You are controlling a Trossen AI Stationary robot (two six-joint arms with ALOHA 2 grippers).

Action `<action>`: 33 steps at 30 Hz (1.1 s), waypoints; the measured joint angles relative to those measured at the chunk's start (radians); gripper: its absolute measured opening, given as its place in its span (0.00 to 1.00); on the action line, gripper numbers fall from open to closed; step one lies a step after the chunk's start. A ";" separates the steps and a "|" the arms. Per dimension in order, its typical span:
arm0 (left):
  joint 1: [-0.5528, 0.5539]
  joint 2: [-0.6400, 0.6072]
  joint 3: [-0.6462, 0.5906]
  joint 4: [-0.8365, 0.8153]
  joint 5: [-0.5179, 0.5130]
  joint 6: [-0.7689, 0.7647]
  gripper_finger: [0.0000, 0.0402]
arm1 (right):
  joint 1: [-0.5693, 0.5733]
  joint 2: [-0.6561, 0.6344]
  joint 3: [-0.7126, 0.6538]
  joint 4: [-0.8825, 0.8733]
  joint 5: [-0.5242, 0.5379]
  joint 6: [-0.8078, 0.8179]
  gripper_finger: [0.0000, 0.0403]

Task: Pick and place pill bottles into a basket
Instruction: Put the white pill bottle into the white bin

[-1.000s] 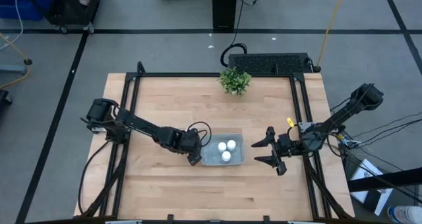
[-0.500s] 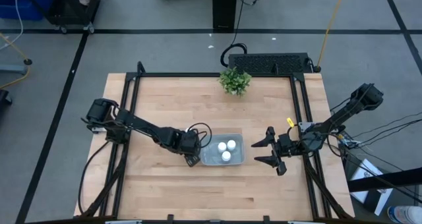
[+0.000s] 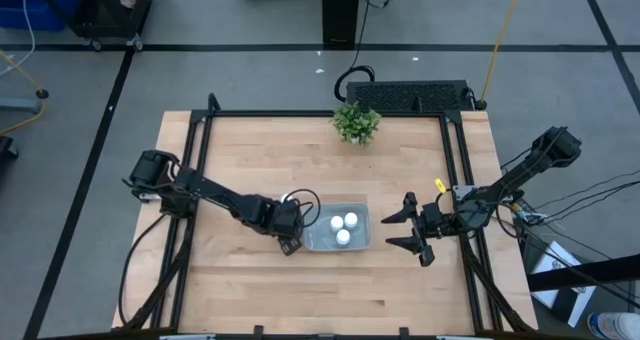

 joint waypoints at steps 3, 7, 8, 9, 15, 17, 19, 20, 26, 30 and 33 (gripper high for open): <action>-0.016 -0.005 0.000 -0.026 -0.001 -0.002 0.41 | 0.000 0.000 0.000 0.001 0.000 -0.007 0.59; -0.041 -0.031 -0.003 -0.065 0.015 -0.006 0.41 | 0.000 0.000 0.000 0.007 0.000 0.000 0.59; -0.045 -0.042 -0.003 -0.070 0.013 -0.006 0.41 | 0.000 0.000 0.000 0.006 -0.002 0.002 0.58; -0.048 -0.057 -0.002 -0.077 0.007 -0.006 0.41 | 0.000 0.000 0.000 0.007 -0.006 0.002 0.58; -0.054 -0.143 -0.002 -0.079 0.058 -0.005 0.44 | 0.001 0.000 0.000 0.004 -0.094 0.028 0.58; -0.061 -0.179 -0.002 -0.065 0.059 0.002 0.44 | 0.001 0.001 0.000 0.006 -0.103 0.024 0.58; -0.064 -0.208 -0.002 -0.027 0.075 0.012 0.42 | 0.001 0.016 0.000 -0.001 -0.101 0.001 0.58; -0.064 -0.222 -0.002 0.009 0.090 0.021 0.41 | 0.002 0.031 0.000 -0.007 -0.089 -0.003 0.58; -0.048 -0.288 0.000 0.207 0.168 0.015 0.41 | 0.007 0.185 0.083 -0.043 -0.076 -0.110 0.58; -0.031 -0.301 0.001 0.319 0.222 -0.003 0.43 | 0.036 0.330 0.239 -0.128 -0.001 -0.357 0.58; -0.029 -0.299 0.000 0.342 0.238 -0.019 0.44 | 0.064 0.442 0.359 -0.176 0.122 -0.569 0.58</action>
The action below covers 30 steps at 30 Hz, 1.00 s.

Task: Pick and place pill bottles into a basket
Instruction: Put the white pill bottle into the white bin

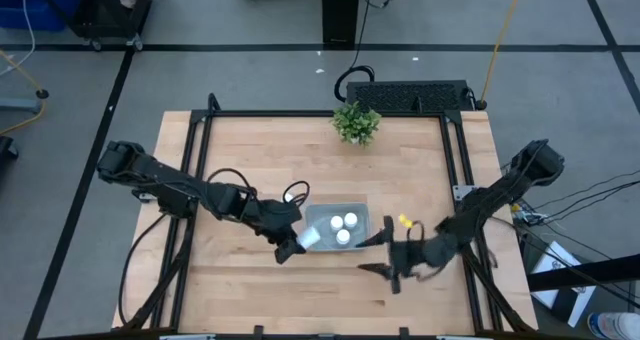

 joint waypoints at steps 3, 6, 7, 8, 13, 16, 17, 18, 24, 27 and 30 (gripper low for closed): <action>0.006 -0.001 0.000 0.039 0.022 -0.018 0.41 | 0.018 0.101 0.087 0.003 0.141 -0.205 0.58; 0.014 0.000 0.000 0.065 0.033 -0.041 0.41 | 0.025 0.196 0.157 0.003 0.230 -0.398 0.58; 0.015 0.000 0.000 0.076 0.037 -0.045 0.41 | 0.025 0.230 0.185 0.003 0.245 -0.464 0.58; 0.016 0.000 0.000 0.081 0.040 -0.056 0.41 | 0.026 0.262 0.211 0.003 0.263 -0.526 0.58; 0.017 0.001 0.000 0.076 0.047 -0.078 0.46 | 0.024 0.400 0.345 0.017 0.404 -0.705 0.58; 0.017 0.001 0.000 0.082 0.035 -0.087 0.44 | 0.018 0.466 0.412 0.050 0.424 -0.816 0.58; 0.017 0.001 0.000 0.087 0.035 -0.092 0.42 | 0.014 0.486 0.437 0.058 0.429 -0.853 0.58; 0.017 0.001 0.000 0.092 0.035 -0.093 0.41 | 0.008 0.501 0.461 0.063 0.449 -0.884 0.58; 0.017 0.001 0.000 0.088 0.036 -0.091 0.41 | -0.041 0.560 0.522 0.071 0.529 -0.955 0.58; 0.017 0.001 0.000 0.088 0.037 -0.089 0.45 | -0.055 0.561 0.524 0.071 0.526 -0.985 0.58; 0.017 0.001 0.000 0.088 0.045 -0.085 0.46 | -0.069 0.560 0.524 0.071 0.520 -0.996 0.59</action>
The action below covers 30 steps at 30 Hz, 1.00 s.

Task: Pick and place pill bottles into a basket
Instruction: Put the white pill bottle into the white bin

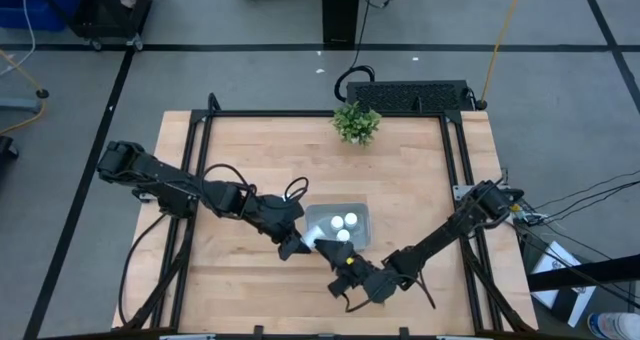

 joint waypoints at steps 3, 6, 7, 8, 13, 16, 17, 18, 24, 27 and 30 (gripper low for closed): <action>0.000 0.000 0.000 0.000 0.008 0.000 0.41 | -0.009 0.000 0.000 -0.001 -0.039 -0.015 0.59; 0.000 0.000 0.000 0.001 0.009 0.010 0.41 | -0.015 0.000 0.000 -0.009 -0.070 -0.008 0.59; -0.001 0.000 0.000 0.001 0.010 0.013 0.41 | -0.019 0.000 0.000 -0.010 -0.071 -0.006 0.59; -0.002 0.000 0.000 0.002 0.011 0.015 0.41 | -0.023 0.000 0.000 -0.009 -0.071 -0.006 0.59; -0.009 0.000 0.000 0.003 0.011 0.012 0.47 | -0.054 0.000 0.000 -0.010 -0.074 -0.006 0.59; -0.009 0.000 0.000 0.003 0.012 0.016 0.48 | -0.061 0.000 0.000 -0.008 -0.075 -0.006 0.59; -0.009 0.000 0.000 0.003 0.011 0.016 0.47 | -0.061 0.000 0.000 -0.009 -0.081 -0.006 0.58; -0.009 0.000 0.000 0.003 0.011 0.018 0.45 | -0.060 0.000 -0.001 -0.009 -0.097 -0.004 0.58; -0.008 0.000 0.000 -0.002 0.009 0.035 0.41 | -0.057 0.000 -0.001 -0.034 -0.099 0.081 0.54; -0.008 0.000 -0.001 -0.007 0.006 0.036 0.45 | -0.057 0.000 -0.001 -0.048 -0.096 0.094 0.47; -0.010 0.000 -0.001 -0.001 0.002 0.065 0.53 | -0.057 0.000 -0.001 -0.052 -0.091 0.127 0.42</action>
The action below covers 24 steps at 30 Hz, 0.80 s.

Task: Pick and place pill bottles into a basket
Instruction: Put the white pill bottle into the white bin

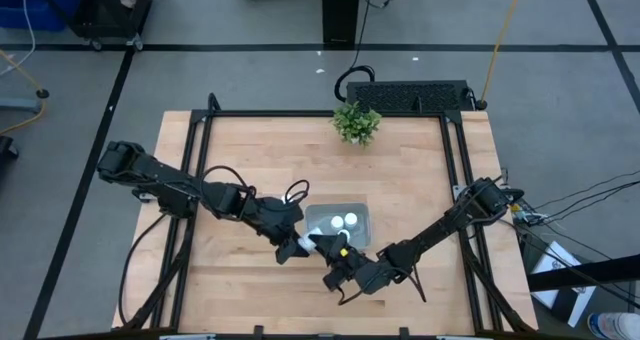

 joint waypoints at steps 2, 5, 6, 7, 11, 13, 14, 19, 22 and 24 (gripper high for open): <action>0.000 0.000 0.000 0.002 -0.019 0.025 0.56 | 0.000 0.000 0.000 -0.001 0.020 0.009 0.41; -0.012 0.000 0.000 0.005 -0.058 0.051 0.58 | 0.000 0.000 0.000 -0.001 0.048 0.011 0.41; -0.013 0.000 0.000 0.006 -0.067 0.056 0.58 | 0.000 0.000 0.000 -0.002 0.060 0.011 0.41; -0.016 0.000 0.000 0.008 -0.073 0.066 0.58 | 0.000 0.000 0.000 -0.001 0.081 0.012 0.41; -0.039 0.000 0.000 0.004 -0.130 0.121 0.58 | 0.007 0.000 0.000 -0.013 0.169 0.075 0.41; -0.055 0.000 0.000 0.005 -0.158 0.156 0.59 | 0.018 0.000 -0.002 -0.028 0.186 0.126 0.41; -0.063 0.000 0.000 0.005 -0.169 0.175 0.59 | 0.023 0.000 -0.006 -0.033 0.184 0.156 0.41; -0.115 0.000 0.000 0.004 -0.271 0.262 0.59 | 0.052 -0.015 -0.040 -0.049 0.202 0.279 0.41; -0.148 -0.001 0.000 0.004 -0.400 0.326 0.59 | 0.066 -0.040 -0.057 -0.049 0.203 0.357 0.41; -0.176 -0.007 0.000 0.006 -0.510 0.374 0.59 | 0.075 -0.059 -0.064 -0.048 0.201 0.416 0.40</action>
